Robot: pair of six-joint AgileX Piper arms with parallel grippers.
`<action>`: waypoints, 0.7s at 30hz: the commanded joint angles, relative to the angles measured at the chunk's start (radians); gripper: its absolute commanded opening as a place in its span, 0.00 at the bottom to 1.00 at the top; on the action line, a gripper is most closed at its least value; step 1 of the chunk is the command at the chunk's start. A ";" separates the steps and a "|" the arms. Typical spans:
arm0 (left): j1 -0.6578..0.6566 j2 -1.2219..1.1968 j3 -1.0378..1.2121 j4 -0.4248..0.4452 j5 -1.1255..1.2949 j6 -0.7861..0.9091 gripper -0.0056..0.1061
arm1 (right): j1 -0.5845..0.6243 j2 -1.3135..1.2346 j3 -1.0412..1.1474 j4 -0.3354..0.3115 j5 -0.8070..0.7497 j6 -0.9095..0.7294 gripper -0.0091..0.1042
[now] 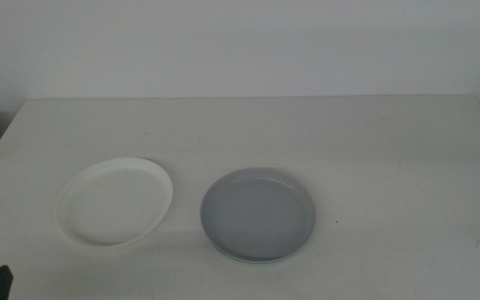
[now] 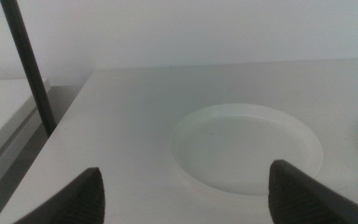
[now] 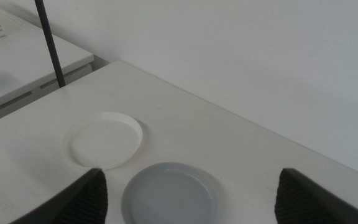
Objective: Stack the three bowls on top of each other.
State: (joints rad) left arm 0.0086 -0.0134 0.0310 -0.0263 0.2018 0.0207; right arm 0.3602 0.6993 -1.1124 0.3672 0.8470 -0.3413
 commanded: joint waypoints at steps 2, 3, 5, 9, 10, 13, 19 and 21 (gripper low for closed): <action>0.016 0.008 -0.009 0.014 -0.091 0.001 0.84 | -0.008 0.001 -0.032 0.009 -0.075 -0.013 0.83; 0.026 0.026 -0.018 0.005 -0.097 -0.015 0.84 | -0.008 0.001 -0.032 0.009 -0.075 -0.013 0.83; 0.044 0.075 -0.051 -0.007 -0.094 -0.064 0.84 | -0.008 0.001 -0.032 0.009 -0.075 -0.013 0.83; 0.076 0.251 -0.200 -0.014 -0.053 -0.114 0.84 | -0.008 0.001 -0.032 0.009 -0.075 -0.013 0.83; 0.080 0.310 -0.242 -0.017 -0.024 -0.118 0.84 | -0.008 0.001 -0.032 0.009 -0.075 -0.013 0.83; 0.083 0.501 -0.421 -0.021 0.091 -0.129 0.84 | -0.008 0.001 -0.032 0.009 -0.078 -0.013 0.83; 0.083 0.808 -0.767 -0.022 0.370 -0.129 0.84 | -0.008 0.001 -0.032 0.008 -0.078 -0.013 0.83; 0.083 0.897 -0.850 -0.022 0.459 -0.129 0.84 | -0.008 0.001 -0.032 0.008 -0.078 -0.013 0.83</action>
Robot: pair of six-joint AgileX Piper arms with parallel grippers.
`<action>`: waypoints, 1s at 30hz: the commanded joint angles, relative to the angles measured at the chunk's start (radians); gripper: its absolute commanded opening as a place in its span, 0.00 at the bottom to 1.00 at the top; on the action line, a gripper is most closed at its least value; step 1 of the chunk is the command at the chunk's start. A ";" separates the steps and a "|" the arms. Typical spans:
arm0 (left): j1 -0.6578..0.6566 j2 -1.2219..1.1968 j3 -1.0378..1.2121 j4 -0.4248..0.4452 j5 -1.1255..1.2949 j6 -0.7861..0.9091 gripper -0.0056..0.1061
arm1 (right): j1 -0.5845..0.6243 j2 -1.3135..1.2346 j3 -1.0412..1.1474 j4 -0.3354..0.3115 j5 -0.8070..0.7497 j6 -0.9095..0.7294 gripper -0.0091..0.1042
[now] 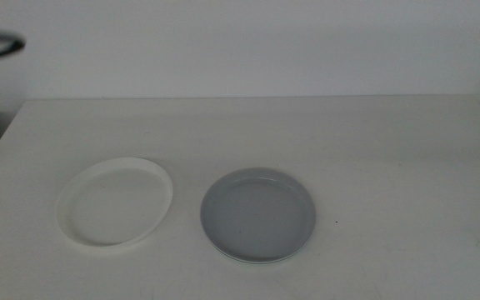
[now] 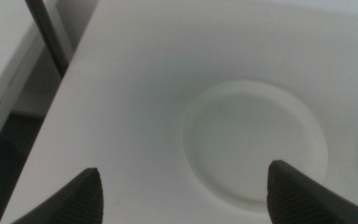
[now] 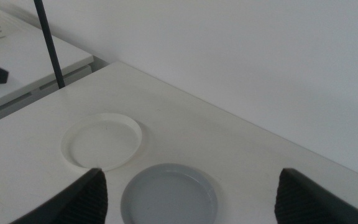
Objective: Stack the three bowls on top of each other.
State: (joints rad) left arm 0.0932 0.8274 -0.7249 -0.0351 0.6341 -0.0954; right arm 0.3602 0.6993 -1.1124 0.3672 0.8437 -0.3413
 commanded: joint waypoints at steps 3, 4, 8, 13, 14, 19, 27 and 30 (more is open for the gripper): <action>-0.001 0.158 -0.180 -0.012 0.089 -0.013 0.84 | -0.008 0.001 -0.032 0.008 -0.074 -0.013 0.83; -0.001 0.190 -0.196 -0.009 0.088 -0.013 0.84 | -0.008 0.001 -0.032 0.008 -0.074 -0.013 0.83; -0.001 0.284 -0.211 -0.004 0.074 -0.013 0.84 | -0.008 0.001 -0.032 0.008 -0.074 -0.013 0.83; -0.001 0.393 -0.211 -0.005 0.024 -0.036 0.84 | -0.008 0.001 -0.032 0.008 -0.074 -0.013 0.83; -0.001 0.432 -0.216 -0.005 0.010 -0.039 0.84 | -0.008 0.001 -0.032 0.008 -0.074 -0.013 0.83; -0.001 0.569 -0.303 -0.017 0.019 0.074 0.84 | -0.008 0.001 -0.032 0.008 -0.074 -0.013 0.83; 0.040 0.841 -0.495 -0.219 0.079 0.265 0.84 | -0.008 0.001 -0.032 0.008 -0.074 -0.013 0.83; 0.040 0.915 -0.531 -0.244 0.073 0.313 0.84 | -0.008 0.001 -0.032 0.008 -0.074 -0.013 0.83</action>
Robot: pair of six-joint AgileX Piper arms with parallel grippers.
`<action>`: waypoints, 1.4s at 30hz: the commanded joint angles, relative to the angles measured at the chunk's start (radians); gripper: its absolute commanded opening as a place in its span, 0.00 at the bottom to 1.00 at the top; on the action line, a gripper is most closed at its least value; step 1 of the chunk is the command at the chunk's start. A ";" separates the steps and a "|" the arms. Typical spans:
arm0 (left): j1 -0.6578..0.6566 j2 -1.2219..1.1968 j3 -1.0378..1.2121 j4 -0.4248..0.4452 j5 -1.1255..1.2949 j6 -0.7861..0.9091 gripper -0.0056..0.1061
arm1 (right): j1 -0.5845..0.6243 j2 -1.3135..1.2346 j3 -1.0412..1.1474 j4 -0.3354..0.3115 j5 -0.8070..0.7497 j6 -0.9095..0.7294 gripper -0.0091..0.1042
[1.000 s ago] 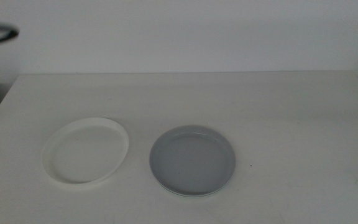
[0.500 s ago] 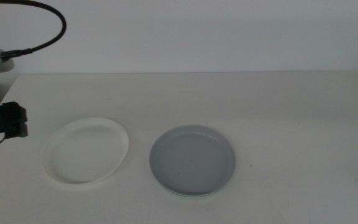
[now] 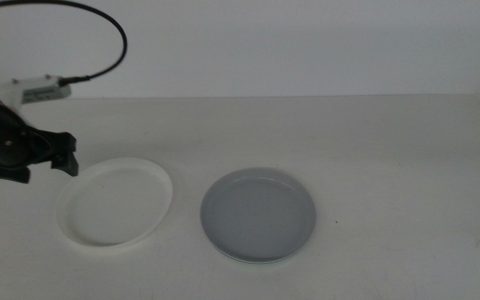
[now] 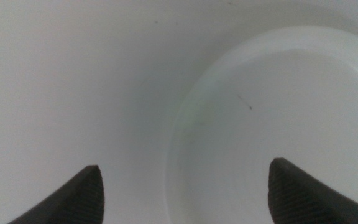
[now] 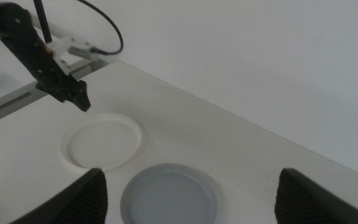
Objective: Stack the three bowls on top of each other.
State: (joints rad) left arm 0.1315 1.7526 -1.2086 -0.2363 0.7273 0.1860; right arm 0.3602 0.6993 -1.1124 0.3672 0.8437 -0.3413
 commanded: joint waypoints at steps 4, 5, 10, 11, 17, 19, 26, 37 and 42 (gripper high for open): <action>0.002 0.044 -0.058 -0.042 -0.044 0.032 0.84 | -0.008 0.001 -0.032 0.009 -0.074 -0.013 0.83; 0.002 0.054 -0.058 -0.042 -0.054 0.036 0.84 | -0.008 0.001 -0.032 0.009 -0.074 -0.013 0.83; 0.002 0.103 -0.058 -0.047 -0.065 0.040 0.77 | -0.008 0.001 -0.032 0.008 -0.074 -0.013 0.83; 0.002 0.114 -0.058 -0.052 -0.064 0.040 0.72 | -0.008 0.001 -0.032 0.008 -0.074 -0.013 0.83; 0.002 0.147 -0.058 -0.072 -0.054 0.041 0.42 | -0.008 0.001 -0.032 0.009 -0.074 -0.013 0.83; 0.004 0.147 -0.058 -0.068 -0.056 0.045 0.30 | -0.008 0.001 -0.032 0.009 -0.074 -0.013 0.83; 0.019 0.118 -0.058 -0.068 -0.020 0.049 0.05 | -0.008 0.001 -0.032 0.009 -0.074 -0.013 0.83; -0.100 -0.157 -0.060 -0.144 0.091 0.024 0.05 | -0.008 0.001 -0.032 0.009 -0.074 -0.013 0.83; -0.283 -0.127 -0.115 -0.143 0.103 -0.041 0.05 | -0.008 0.001 -0.032 0.009 -0.074 -0.013 0.83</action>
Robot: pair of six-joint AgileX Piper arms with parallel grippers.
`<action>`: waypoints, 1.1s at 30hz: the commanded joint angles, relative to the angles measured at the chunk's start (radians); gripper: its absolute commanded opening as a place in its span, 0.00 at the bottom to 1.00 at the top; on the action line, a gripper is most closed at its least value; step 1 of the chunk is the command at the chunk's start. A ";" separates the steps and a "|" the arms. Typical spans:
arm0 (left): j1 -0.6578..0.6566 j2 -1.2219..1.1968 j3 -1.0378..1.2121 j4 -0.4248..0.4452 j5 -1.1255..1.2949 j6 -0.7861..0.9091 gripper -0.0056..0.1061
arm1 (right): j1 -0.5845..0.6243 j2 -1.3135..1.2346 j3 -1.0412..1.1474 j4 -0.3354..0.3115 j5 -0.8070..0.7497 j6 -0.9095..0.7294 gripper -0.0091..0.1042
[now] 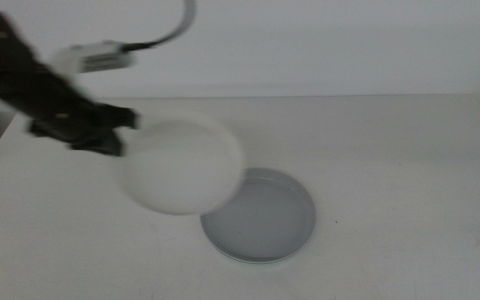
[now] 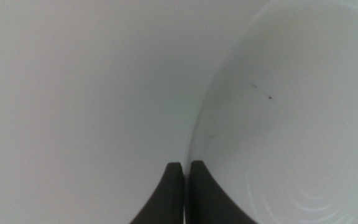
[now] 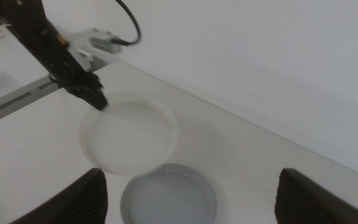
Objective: Stack the three bowls on top of each other.
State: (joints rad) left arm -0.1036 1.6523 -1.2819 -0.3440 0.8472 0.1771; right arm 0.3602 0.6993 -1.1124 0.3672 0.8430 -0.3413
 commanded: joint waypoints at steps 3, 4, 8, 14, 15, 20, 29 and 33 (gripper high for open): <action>-0.154 0.015 -0.071 -0.035 -0.039 -0.067 0.05 | -0.008 0.001 -0.032 0.009 -0.074 -0.013 0.83; -0.186 0.032 -0.078 -0.035 -0.053 -0.077 0.05 | -0.008 0.001 -0.032 0.009 -0.074 -0.013 0.83; -0.264 0.096 -0.081 -0.036 -0.106 -0.110 0.05 | -0.008 0.001 -0.032 0.009 -0.074 -0.013 0.83; -0.287 0.152 -0.081 -0.040 -0.149 -0.118 0.06 | -0.008 0.001 -0.032 0.009 -0.074 -0.013 0.83; -0.287 0.155 -0.081 -0.039 -0.155 -0.119 0.09 | -0.008 0.001 -0.032 0.009 -0.074 -0.013 0.83; -0.287 0.156 -0.081 -0.037 -0.157 -0.101 0.46 | -0.008 0.001 -0.032 0.009 -0.074 -0.013 0.83; -0.273 0.026 -0.125 -0.080 -0.116 -0.048 0.98 | -0.008 0.001 -0.032 0.009 -0.074 -0.013 0.83; -0.247 -0.033 -0.169 -0.066 -0.135 -0.048 0.98 | -0.008 0.001 -0.032 0.009 -0.074 -0.013 0.83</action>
State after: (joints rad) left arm -0.3636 1.6859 -1.4032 -0.3916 0.7489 0.1271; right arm 0.3602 0.6993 -1.1124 0.3672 0.8430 -0.3413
